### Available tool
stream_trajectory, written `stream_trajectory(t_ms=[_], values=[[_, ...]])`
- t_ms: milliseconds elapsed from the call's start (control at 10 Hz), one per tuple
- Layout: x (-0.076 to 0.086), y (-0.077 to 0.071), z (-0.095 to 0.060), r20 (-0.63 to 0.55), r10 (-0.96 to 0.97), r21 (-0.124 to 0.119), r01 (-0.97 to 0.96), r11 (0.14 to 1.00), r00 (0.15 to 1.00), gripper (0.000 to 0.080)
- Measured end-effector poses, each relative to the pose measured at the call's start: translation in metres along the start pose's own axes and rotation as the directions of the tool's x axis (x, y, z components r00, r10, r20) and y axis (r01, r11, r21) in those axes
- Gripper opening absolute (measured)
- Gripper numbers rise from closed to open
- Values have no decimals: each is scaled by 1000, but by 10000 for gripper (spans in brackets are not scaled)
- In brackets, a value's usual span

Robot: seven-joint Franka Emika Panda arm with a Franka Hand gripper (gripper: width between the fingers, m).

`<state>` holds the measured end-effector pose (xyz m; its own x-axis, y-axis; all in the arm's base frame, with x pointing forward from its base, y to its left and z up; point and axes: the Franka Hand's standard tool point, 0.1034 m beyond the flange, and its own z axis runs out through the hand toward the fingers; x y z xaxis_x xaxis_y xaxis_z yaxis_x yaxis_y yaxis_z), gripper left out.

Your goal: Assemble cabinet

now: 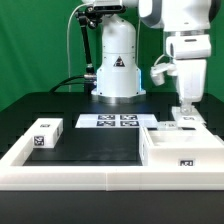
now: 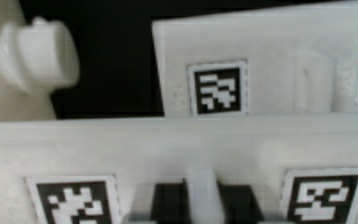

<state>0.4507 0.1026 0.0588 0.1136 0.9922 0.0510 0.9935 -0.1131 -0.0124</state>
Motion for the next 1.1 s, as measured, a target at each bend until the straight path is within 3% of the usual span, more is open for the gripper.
stream_trajectory(t_ms=[100, 400, 1100], values=[[-8, 2, 0, 5, 17, 9, -17, 1000, 1000, 70], [-8, 1, 1, 4, 23, 11, -24, 1000, 1000, 70], [2, 0, 5, -2, 2, 17, -2, 1000, 1000, 70]])
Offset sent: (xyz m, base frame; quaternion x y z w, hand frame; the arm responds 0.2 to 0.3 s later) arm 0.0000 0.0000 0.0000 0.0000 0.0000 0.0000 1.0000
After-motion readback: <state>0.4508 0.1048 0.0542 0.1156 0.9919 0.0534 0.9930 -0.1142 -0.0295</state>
